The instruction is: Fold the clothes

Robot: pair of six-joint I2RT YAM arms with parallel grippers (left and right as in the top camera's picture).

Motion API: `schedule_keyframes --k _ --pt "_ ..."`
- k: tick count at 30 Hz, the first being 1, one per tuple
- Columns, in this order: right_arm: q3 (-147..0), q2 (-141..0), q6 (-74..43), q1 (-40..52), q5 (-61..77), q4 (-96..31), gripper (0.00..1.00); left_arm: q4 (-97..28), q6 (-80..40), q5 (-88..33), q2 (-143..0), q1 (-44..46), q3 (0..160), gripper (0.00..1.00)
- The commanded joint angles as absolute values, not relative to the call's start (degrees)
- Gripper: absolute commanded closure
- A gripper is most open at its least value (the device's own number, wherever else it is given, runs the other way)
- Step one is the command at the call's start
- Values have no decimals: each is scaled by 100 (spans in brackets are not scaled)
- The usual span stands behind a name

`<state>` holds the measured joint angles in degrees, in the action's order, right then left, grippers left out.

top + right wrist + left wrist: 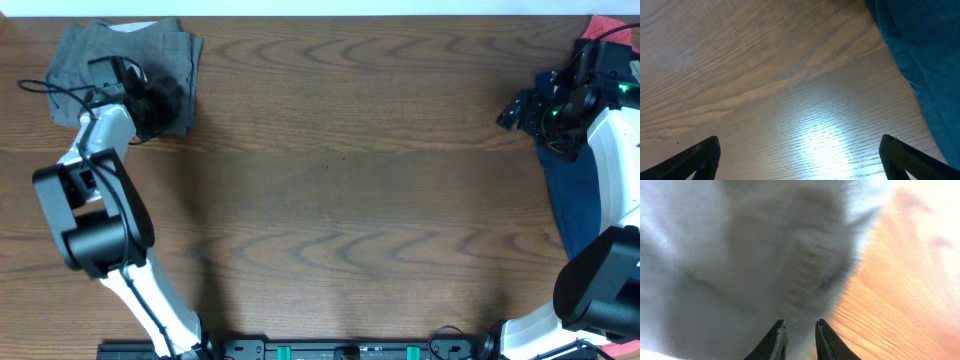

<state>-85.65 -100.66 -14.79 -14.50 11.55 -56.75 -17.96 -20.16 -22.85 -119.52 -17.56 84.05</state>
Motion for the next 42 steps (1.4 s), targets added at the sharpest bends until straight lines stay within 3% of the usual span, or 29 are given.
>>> schedule_keyframes --k 1,4,7,18,24,31,42 --pt "-8571 -10062 -1411 -1424 1135 -5680 1 -1962 -2224 -2532 -10901 -1767 8425 56" --pt "-8571 -10062 -1411 -1424 1138 -5677 1 -2268 -2327 -2539 -10171 -1765 8425 28" --pt "-8571 -10062 -1411 -1426 1135 -5677 1 -2971 -2322 -2539 -9445 -1765 8425 8" --pt "-8571 -10062 -1411 -1424 1135 -5680 1 -6243 -1946 -2528 -7446 -1765 8206 0" --pt "-8571 -10062 -1411 -1426 1135 -5677 1 -6486 -1369 -2528 -5924 -1765 7113 2" --pt "-8571 -10062 -1409 -1411 1135 -5677 1 -7631 -1376 -2486 -4495 -1765 6351 2" --pt "-8571 -10062 -1411 -1400 1135 -5680 1 -8075 -1376 -2486 -4136 -1691 6348 2"
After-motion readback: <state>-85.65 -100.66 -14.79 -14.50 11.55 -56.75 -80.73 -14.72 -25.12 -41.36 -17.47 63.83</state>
